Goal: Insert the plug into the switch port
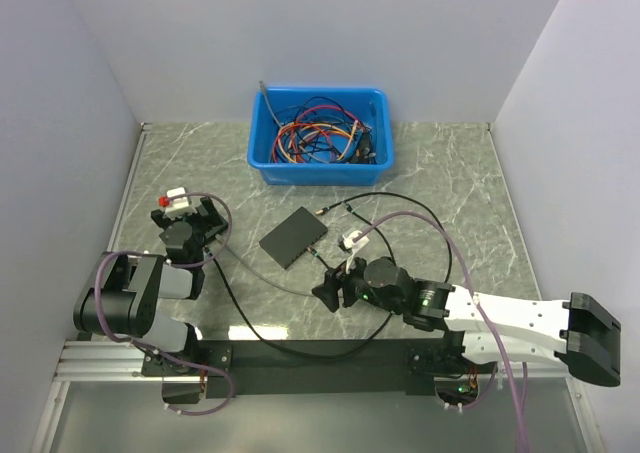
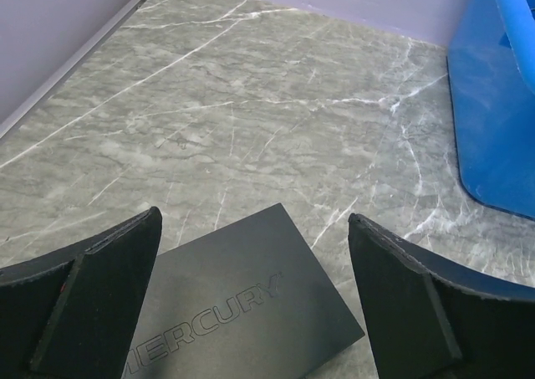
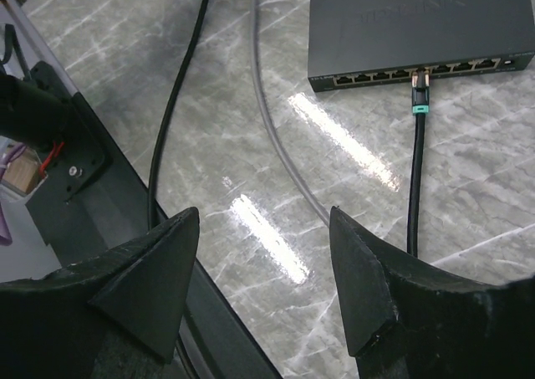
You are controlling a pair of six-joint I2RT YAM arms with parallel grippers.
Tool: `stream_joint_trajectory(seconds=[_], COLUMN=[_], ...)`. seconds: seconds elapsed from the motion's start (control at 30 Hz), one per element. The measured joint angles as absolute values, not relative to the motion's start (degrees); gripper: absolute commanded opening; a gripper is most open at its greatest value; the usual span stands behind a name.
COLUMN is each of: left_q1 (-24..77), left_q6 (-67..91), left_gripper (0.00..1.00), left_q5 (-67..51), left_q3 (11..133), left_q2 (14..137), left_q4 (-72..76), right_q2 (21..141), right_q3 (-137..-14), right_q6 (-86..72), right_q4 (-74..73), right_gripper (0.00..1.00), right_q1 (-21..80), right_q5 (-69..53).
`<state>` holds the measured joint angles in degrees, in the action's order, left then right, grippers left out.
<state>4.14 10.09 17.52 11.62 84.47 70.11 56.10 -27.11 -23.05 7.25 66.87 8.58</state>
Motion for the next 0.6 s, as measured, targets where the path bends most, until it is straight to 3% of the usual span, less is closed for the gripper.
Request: stream_joint_trajectory(seconds=[0.6], left_q1=[4.14], left_q6=[10.09], left_gripper=[1.00], left_q5=[17.85], left_q3=[11.62], left_q2=[84.47], left_q4=[70.11], right_q2=[69.65], right_q3=[-33.95], right_q6=[-23.55], right_q4=[8.58], right_gripper=[0.69], right_q1=[68.03], right_q5=[8.32])
